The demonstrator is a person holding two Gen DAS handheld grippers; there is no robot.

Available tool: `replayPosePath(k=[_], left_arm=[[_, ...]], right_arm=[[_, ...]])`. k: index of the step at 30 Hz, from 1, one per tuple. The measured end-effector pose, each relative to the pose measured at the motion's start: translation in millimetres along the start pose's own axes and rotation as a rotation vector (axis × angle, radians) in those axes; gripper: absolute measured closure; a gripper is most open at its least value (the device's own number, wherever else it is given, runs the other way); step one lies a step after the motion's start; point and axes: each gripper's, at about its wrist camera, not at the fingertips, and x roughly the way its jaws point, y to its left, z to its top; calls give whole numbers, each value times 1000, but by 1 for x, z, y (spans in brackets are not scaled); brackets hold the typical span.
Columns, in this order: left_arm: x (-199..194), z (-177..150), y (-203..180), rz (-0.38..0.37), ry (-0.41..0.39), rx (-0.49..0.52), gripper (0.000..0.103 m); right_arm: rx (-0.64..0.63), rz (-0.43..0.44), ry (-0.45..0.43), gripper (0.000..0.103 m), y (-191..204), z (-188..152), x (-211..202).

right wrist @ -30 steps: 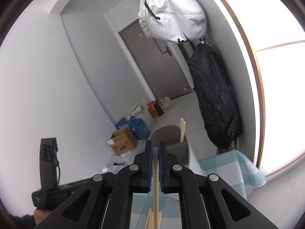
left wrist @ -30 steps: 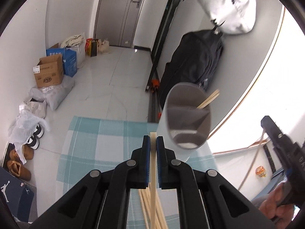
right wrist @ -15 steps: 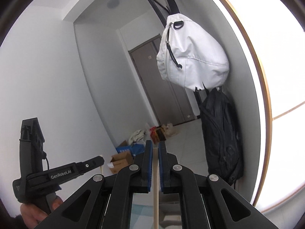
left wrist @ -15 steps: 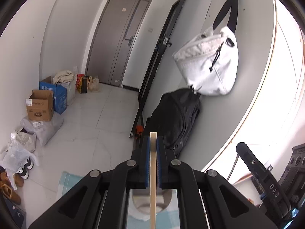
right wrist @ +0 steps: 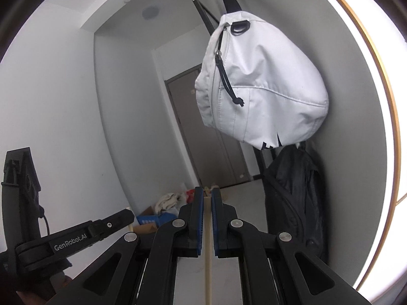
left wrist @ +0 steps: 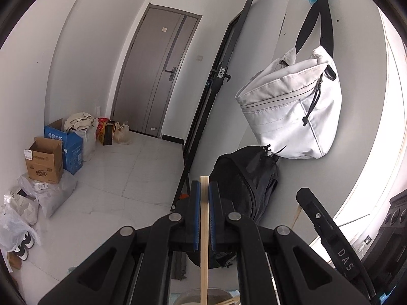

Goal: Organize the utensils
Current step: 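Carry the chopsticks in both grippers up over the utensil holder, then open both grippers to release the chopsticks into the holder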

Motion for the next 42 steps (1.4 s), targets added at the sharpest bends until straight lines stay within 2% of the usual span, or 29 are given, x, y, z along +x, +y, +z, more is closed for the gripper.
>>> replayPosePath(k=[2,4,12,14,21,29,36,39,42], left_arm=[[10,-3,7,-8,6,-12,101],[19,-6,15,-47,19,-28,101],[43,-24,27,-46,26,-34,101],[43,-30,31,-82,6,-39,101],[37,-45,23,-97,-38,51,101],[28,-46,15,-163,-6,108,101],[10,-54,5,-235,43,172,101],[9,-59,4,-264,105,175,101],[9,-62,6,-296,182,158,100]], right_arm=[[10,-5,11,98,-4,-8,10],[9,-7,21,98,-7,-17,20],[-32,-9,19,98,-11,-41,35],[-53,-8,15,98,-10,-46,33],[-76,15,55,98,-14,-62,24],[-67,37,115,98,-20,-74,-1],[-47,79,198,97,-22,-82,-15],[-17,98,261,95,-24,-85,-17],[54,165,320,95,-29,-83,-20]])
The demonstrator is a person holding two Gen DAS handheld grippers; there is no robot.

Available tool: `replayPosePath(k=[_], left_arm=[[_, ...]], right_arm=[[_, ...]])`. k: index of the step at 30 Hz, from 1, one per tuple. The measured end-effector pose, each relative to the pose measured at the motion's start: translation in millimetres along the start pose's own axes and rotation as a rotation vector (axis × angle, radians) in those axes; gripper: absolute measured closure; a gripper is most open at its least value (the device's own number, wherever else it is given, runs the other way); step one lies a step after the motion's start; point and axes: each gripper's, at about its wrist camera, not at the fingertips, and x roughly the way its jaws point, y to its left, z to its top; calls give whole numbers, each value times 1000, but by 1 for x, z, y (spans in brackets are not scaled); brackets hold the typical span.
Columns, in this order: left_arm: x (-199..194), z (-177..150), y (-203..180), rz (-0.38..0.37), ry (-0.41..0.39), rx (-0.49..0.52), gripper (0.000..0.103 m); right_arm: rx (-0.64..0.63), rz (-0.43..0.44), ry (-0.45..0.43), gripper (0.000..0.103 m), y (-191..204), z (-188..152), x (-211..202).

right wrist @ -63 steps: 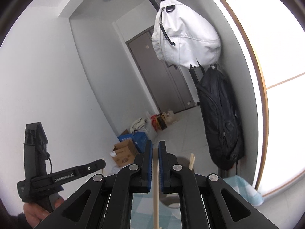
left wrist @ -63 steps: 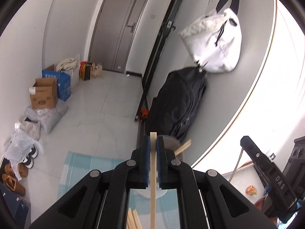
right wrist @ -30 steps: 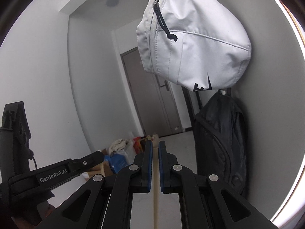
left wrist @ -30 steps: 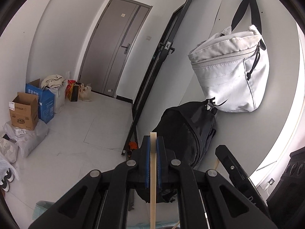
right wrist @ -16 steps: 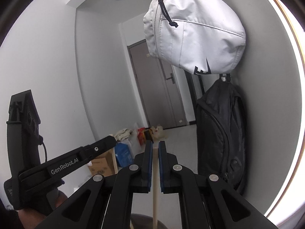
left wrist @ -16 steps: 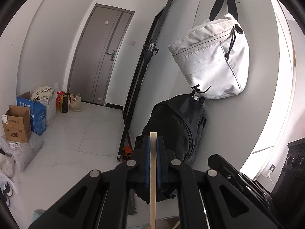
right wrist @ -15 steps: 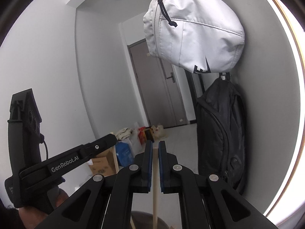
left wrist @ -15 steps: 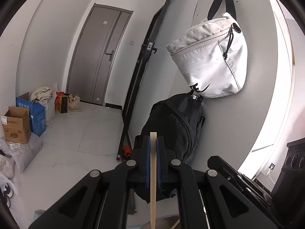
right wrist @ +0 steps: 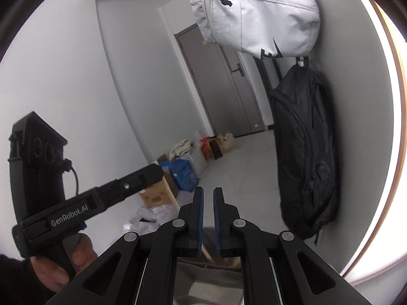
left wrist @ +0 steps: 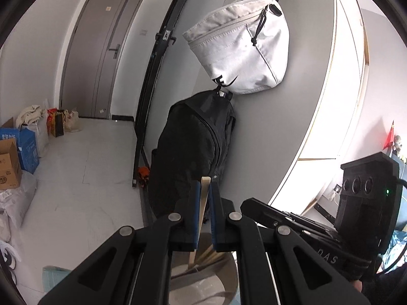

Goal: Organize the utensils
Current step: 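Open both grippers to release the chopsticks into the holder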

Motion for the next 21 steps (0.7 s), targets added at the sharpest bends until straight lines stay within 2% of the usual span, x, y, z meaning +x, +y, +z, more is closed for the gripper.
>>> replayPosePath(k=[4,5,6,7,9,10,12,13,14,18,19,21], left_arm=[[-6,1,3,-41,61,-58,98],[-8,0,2,-45,75,-59,96],[-9,0,0,-50,94,-56,84],[-8,-1,-1,-60,121,-53,63],[-10,-5,-2,-56,151,-63,47],[-13,-8,-3,-45,156,-66,47],[-18,-12,-6,-14,158,-71,47],[-23,-13,-7,-5,152,-75,47],[-28,-14,-10,7,140,-79,47],[-43,-18,-21,72,112,-81,47],[-48,-19,-24,90,101,-80,46],[-58,-23,-29,120,96,-80,44]], right_arm=[[40,2,21,93,-2,-1,-14],[58,-1,19,89,-4,-2,-21],[73,-13,16,86,-6,-2,-27],[87,-21,13,79,-9,-3,-33],[113,-24,6,70,-12,-6,-46],[114,-35,2,66,-12,-7,-51],[118,-49,-4,66,-12,-11,-63],[125,-58,-5,62,-13,-11,-67],[133,-60,-9,54,-12,-13,-71],[141,-70,-28,41,-7,-18,-87],[144,-78,-29,34,-5,-20,-91],[151,-87,-29,30,-1,-22,-98]])
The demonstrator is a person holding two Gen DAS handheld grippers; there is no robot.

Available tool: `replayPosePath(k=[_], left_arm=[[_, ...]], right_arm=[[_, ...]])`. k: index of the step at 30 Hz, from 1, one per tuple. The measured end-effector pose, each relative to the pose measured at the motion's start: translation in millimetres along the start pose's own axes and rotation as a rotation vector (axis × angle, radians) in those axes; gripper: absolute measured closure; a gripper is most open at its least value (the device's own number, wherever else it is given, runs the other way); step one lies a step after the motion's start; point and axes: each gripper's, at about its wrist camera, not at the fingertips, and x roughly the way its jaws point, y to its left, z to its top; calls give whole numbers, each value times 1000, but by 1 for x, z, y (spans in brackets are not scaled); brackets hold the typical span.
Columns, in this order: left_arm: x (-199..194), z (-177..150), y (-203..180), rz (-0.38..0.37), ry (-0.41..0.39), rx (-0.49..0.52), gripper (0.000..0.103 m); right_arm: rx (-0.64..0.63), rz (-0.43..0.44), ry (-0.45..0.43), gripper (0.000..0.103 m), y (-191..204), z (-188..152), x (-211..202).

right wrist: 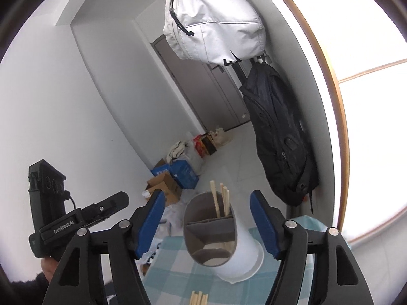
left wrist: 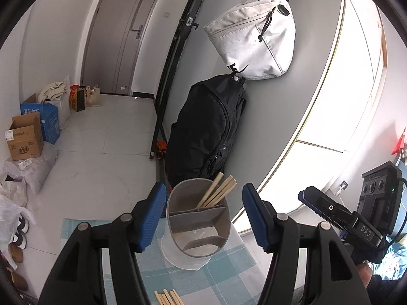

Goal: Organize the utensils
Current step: 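Open both grippers to release the chopsticks into the holder, then lower both grippers toward the remaining chopsticks on the cloth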

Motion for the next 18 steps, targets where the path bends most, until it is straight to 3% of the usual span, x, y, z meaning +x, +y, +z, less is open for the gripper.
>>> replayPosePath(k=[7,11,18], left_arm=[[-27,-13,-11,59,-43,15,43],[-39,-18,-12,80,-56,-3,30],[-52,-25,-9,96,-53,-40,28]], right_arm=[[-39,6,-35,23,18,-9,-23],[-58,14,-29,18,29,-18,-31],[-109,32,-14,12,51,-31,-39]])
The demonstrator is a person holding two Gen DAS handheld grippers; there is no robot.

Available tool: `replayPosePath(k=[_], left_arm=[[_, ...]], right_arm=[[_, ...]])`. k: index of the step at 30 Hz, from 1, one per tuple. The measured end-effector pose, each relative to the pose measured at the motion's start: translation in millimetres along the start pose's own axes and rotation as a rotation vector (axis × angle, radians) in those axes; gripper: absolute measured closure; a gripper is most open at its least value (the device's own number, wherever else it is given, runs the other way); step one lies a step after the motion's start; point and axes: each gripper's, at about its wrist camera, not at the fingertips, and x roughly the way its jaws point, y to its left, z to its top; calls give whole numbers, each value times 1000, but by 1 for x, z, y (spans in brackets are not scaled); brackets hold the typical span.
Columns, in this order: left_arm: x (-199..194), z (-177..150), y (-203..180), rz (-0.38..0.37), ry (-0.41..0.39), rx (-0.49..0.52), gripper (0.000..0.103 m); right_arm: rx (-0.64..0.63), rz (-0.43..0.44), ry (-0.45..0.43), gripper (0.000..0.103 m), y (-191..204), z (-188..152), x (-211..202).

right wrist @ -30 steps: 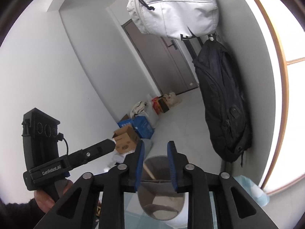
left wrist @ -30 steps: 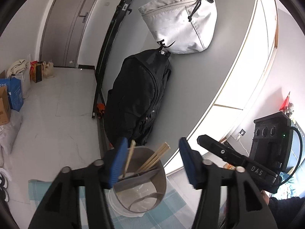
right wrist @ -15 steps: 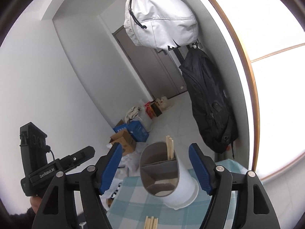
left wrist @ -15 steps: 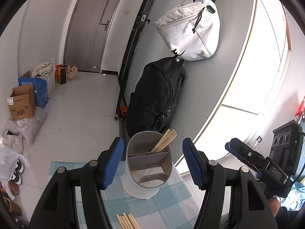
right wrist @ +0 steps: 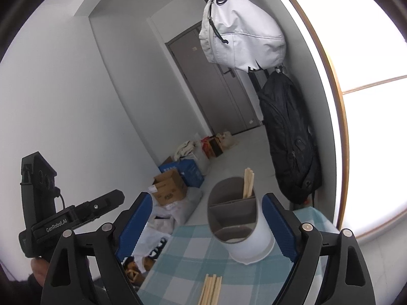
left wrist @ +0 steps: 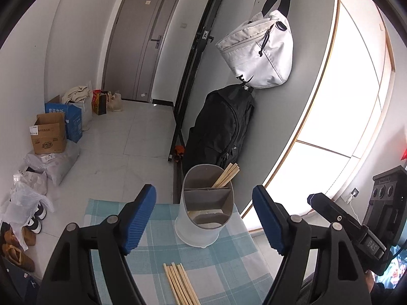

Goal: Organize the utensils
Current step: 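Lower both grippers toward the remaining chopsticks on the cloth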

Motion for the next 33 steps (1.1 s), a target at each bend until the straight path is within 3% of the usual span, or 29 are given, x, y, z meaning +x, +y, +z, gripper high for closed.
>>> replayPosePath(k=[5,8,12,17,24,29,33], left_arm=[[-6,-10,8,28,4,-42,27],[-8,-21,13,63,-9,-41,18],[-7,-39,22,107,-19,-48,17],[3,-60,41,186,-30,-77,16],[24,-80,72,219,54,-115,16],[33,-83,103,233,115,-252,16],[36,-80,116,282,125,-285,16]], right_arm=[[-39,3,23,5,14,-15,-2],[-54,4,59,3,20,-28,1],[-79,-15,121,0,23,-47,11],[-111,-70,226,0,20,-66,33],[-123,-132,489,1,10,-96,88],[-98,-118,672,23,4,-115,126],[-134,-137,838,39,5,-138,160]])
